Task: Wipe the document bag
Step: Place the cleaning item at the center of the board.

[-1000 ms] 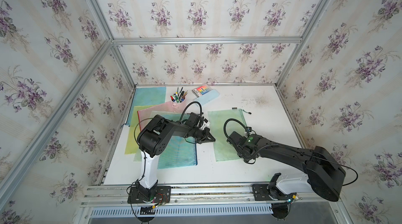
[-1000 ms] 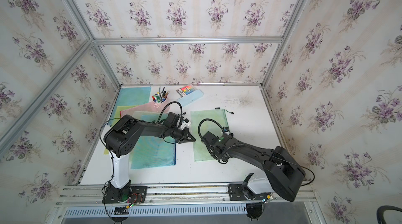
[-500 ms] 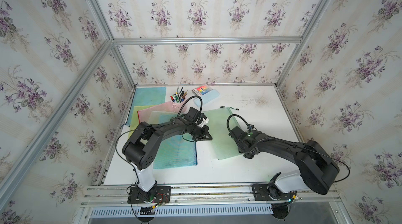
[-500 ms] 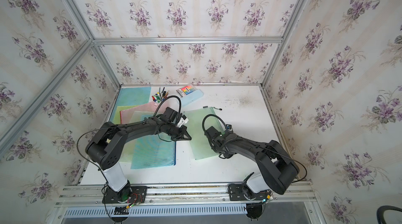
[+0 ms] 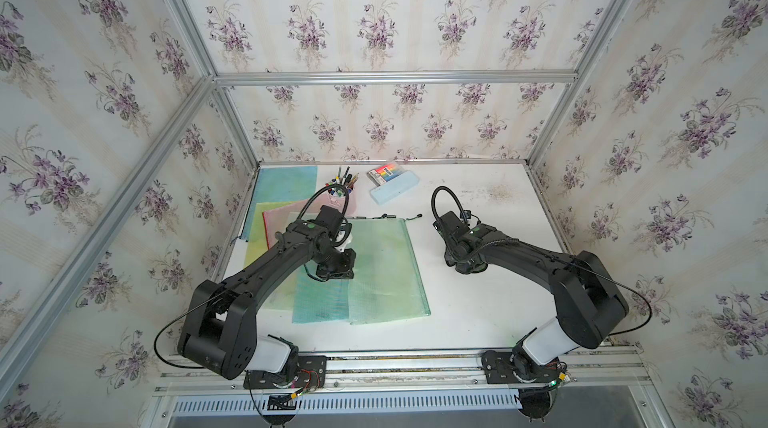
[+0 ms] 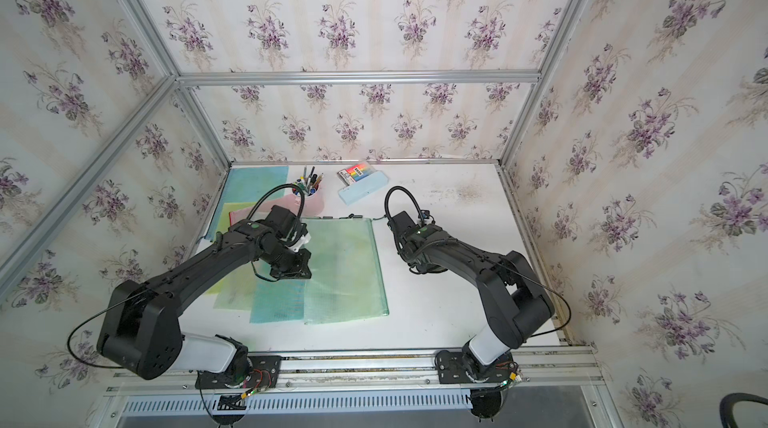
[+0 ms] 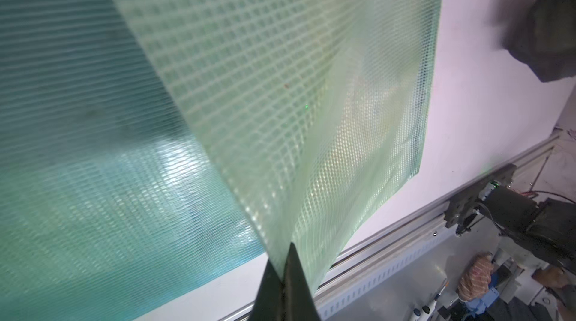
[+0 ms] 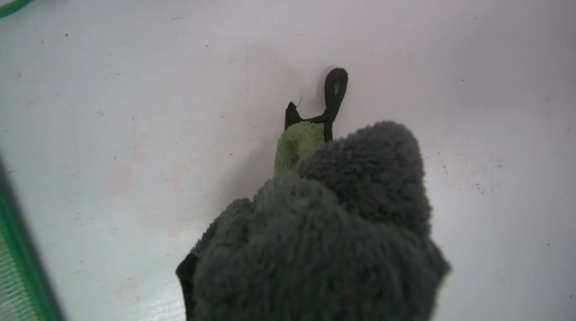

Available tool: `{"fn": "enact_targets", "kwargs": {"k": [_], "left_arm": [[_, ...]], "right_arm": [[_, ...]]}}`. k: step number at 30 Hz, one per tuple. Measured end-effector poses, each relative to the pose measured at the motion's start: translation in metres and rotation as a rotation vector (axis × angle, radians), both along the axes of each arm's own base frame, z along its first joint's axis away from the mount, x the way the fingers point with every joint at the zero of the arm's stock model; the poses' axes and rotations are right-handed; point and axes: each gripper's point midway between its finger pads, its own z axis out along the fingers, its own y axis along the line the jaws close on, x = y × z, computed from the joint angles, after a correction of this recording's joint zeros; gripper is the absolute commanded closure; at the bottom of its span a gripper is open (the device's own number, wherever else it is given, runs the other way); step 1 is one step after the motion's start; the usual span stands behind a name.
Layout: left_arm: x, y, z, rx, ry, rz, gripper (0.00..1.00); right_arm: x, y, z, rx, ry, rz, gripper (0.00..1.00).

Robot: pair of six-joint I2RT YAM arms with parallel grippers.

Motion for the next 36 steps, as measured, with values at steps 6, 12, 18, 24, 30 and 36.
{"fn": "enact_targets", "kwargs": {"k": [6,12,18,24,30,36], "left_arm": [[0.017,0.025,-0.003,0.091,0.018,0.035,1.00],[0.031,0.054,-0.016,0.257,0.050,0.030,0.95],[0.046,0.071,-0.007,0.367,0.021,0.024,0.55],[0.042,0.079,0.033,0.390,-0.074,0.074,0.20],[0.045,0.063,0.072,0.236,-0.290,0.128,0.11],[0.074,0.042,0.077,0.114,-0.434,0.132,0.04]], "right_arm": [[0.023,-0.018,0.001,0.052,-0.004,-0.044,0.65],[0.038,-0.041,0.004,0.083,-0.009,-0.072,0.65],[0.063,-0.067,0.014,0.092,-0.031,-0.106,0.65],[0.089,-0.087,0.031,0.095,-0.070,-0.108,0.64],[0.118,-0.091,0.019,0.067,-0.054,-0.064,0.54],[0.111,-0.073,-0.002,0.140,-0.021,0.018,0.28]]}}
